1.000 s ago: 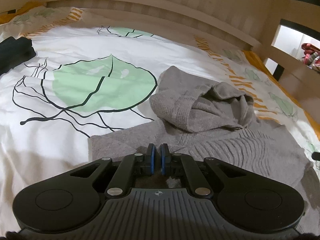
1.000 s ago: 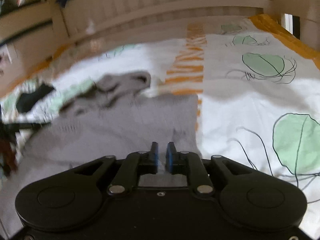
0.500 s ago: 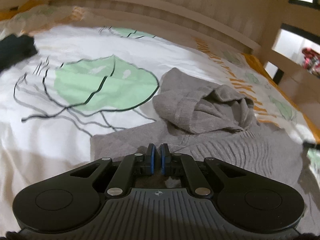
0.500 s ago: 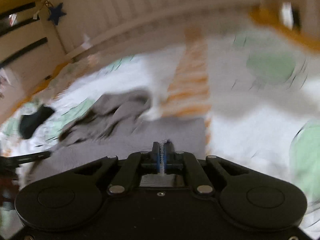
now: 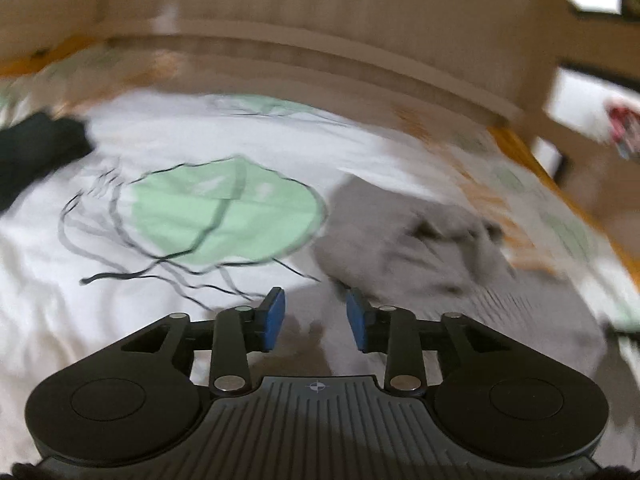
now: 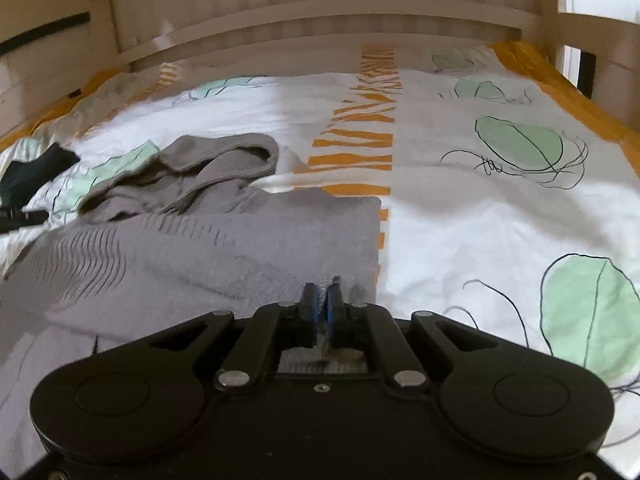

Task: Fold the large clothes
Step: 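Open both tools to release the hem and lift them over the hoodie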

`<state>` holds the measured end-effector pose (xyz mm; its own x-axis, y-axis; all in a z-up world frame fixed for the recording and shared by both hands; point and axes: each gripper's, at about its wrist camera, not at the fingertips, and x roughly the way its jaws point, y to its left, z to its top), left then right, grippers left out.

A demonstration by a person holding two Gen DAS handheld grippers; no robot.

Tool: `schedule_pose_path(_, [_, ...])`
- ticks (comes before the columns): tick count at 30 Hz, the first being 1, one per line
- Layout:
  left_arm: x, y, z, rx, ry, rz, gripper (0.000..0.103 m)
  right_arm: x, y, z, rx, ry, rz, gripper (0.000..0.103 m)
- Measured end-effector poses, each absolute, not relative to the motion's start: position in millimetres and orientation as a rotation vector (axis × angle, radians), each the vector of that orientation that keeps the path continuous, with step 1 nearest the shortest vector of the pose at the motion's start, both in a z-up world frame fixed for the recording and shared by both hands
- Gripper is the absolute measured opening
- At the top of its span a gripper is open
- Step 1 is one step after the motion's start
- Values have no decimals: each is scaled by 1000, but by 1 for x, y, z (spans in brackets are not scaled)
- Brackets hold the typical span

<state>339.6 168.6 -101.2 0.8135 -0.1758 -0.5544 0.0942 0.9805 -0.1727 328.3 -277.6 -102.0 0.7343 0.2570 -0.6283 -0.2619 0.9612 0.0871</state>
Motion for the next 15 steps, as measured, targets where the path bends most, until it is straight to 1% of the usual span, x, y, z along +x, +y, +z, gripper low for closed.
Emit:
schedule_pose_path(1, [337, 161, -103, -102, 618, -171, 37, 330, -273, -102, -22, 686, 274, 19])
schedule_pose_path(2, [335, 154, -106, -73, 633, -191, 39, 330, -272, -102, -27, 680, 257, 21])
schedule_pose_path(4, [333, 143, -119, -23, 687, -212, 41, 331, -272, -97, 5, 653, 217, 32])
schedule_pose_path(5, [335, 140, -128, -8, 726, -220, 43, 331, -271, -93, 18, 633, 205, 44])
schedule_pose_path(6, [334, 139, -133, 3, 706, -220, 44, 330, -268, -87, 22, 606, 198, 51])
schedule_pose_path(10, [336, 142, -132, -26, 704, -220, 45, 327, -242, -63, 20, 527, 275, 51])
schedule_pose_path(15, [333, 143, -126, -25, 684, -227, 46, 344, -186, -58, 31, 550, 443, 53])
